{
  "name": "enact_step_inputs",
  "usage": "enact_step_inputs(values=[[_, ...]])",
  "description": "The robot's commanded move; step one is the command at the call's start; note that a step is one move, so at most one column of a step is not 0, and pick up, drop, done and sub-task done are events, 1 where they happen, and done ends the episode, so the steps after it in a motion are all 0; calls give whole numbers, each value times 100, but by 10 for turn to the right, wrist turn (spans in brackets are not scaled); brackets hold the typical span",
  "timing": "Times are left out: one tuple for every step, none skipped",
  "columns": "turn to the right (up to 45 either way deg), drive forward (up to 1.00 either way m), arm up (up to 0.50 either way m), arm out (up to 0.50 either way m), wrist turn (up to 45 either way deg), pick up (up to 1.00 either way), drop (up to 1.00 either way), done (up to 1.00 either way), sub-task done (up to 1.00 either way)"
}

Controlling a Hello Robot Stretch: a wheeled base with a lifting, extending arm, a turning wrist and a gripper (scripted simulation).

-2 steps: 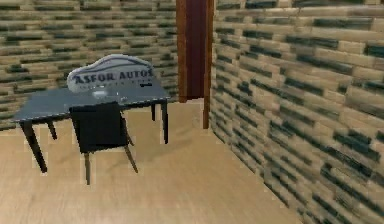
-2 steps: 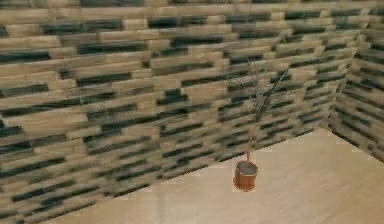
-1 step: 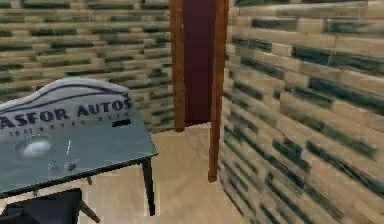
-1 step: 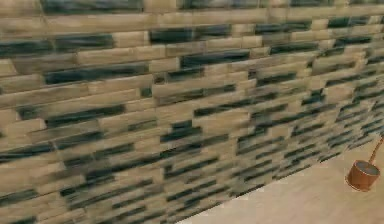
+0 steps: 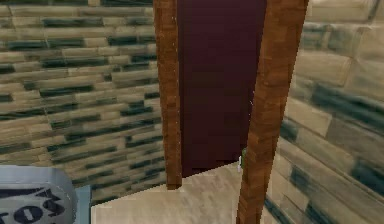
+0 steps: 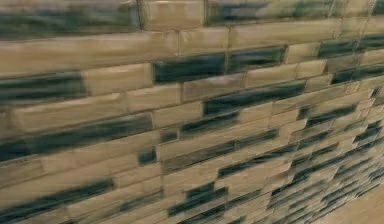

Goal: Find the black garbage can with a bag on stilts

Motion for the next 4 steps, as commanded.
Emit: enact_step_inputs(values=[[60, 0, 0, 0, 0, 0, 0, 0, 0], [0, 10, 0, 0, 0, 0, 0, 0, 0], [0, 55, 0, 0, 0, 0, 0, 0, 0], [-30, 0, 0, 0, 0, 0, 0, 0, 0]])
